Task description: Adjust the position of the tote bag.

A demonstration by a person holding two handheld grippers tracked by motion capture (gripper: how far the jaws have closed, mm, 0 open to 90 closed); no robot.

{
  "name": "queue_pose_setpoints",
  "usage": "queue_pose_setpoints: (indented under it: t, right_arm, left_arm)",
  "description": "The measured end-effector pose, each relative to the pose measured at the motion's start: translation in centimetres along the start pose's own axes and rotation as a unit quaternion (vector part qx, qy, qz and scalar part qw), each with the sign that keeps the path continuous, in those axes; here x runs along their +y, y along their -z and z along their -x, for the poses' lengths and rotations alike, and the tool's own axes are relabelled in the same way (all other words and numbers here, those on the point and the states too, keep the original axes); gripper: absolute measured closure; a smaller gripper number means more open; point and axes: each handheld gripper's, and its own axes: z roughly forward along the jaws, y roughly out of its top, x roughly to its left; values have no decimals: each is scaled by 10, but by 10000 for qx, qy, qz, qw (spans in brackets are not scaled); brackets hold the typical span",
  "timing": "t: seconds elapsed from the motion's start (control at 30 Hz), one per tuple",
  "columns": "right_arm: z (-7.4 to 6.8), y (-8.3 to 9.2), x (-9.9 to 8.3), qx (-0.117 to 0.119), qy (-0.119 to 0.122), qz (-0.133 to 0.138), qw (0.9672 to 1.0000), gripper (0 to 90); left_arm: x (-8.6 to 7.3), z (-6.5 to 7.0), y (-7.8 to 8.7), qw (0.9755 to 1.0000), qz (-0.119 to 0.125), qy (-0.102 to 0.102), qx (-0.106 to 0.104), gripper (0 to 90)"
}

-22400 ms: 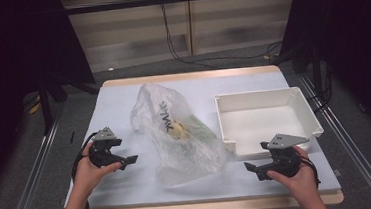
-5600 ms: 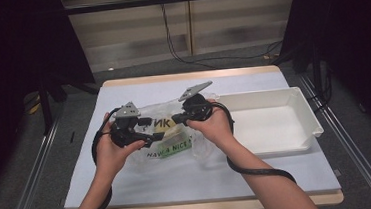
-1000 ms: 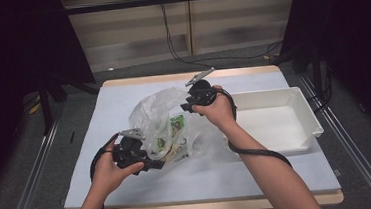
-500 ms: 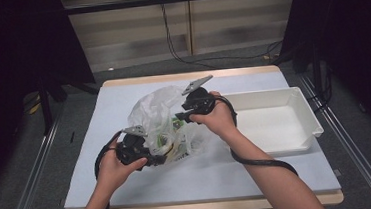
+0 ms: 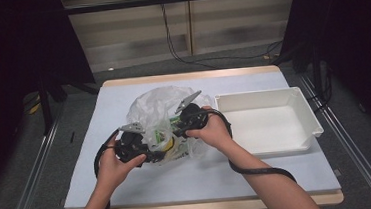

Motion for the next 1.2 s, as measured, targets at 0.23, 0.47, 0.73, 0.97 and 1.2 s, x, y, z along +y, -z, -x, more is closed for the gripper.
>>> queue_pose_setpoints:
  t: [0.23, 0.47, 0.73, 0.97, 1.2]
  right_arm:
    - [-3, 2, -8, 65, 144, -225, 9996, 729]
    - [-5, 3, -13, 97, 308, -356, 9988, 795]
    - [-5, 10, -9, 198, 222, 125, 9995, 495]
    - [-15, 0, -2, 535, 371, 283, 9975, 236]
    - [-21, -15, -4, 509, 682, -124, 9963, 326]
  left_arm:
    - [1, -8, 8, 9993, 220, 96, 296, 531]
    - [1, -8, 11, 9991, 179, 24, 381, 516]
    - [0, -4, 2, 9997, 48, 156, -193, 867]
    - [3, -1, 6, 9996, 50, 136, -249, 882]
    - [0, -8, 11, 9997, 143, 183, 42, 883]
